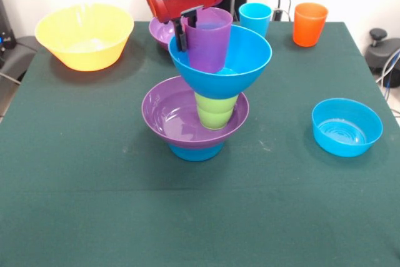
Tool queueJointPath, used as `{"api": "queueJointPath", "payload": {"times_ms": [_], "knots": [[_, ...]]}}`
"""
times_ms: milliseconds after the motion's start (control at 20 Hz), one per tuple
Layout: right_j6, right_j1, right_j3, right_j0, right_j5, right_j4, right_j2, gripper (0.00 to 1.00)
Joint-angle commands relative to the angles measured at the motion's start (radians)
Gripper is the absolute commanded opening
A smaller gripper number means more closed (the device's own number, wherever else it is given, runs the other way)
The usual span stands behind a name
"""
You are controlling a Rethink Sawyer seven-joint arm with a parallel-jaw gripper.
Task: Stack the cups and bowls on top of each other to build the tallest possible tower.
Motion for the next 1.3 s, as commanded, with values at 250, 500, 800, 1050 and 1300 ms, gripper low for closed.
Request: {"api": "queueJointPath", "payload": {"times_ms": [250, 500, 800, 1050, 1300], "knots": [[-0.186, 0.011, 0.044, -0.009, -0.121, -0.087, 0.038, 0.0], [-0.186, 0.004, 0.045, -0.006, -0.155, -0.108, 0.036, 0.0], [-0.211, 0.009, 0.024, 0.008, -0.109, -0.11, 0.025, 0.0], [-0.246, 0.029, -0.015, 0.028, -0.019, -0.098, 0.017, 0.0], [-0.264, 0.039, -0.031, 0.029, 0.017, -0.093, 0.015, 0.0]]}}
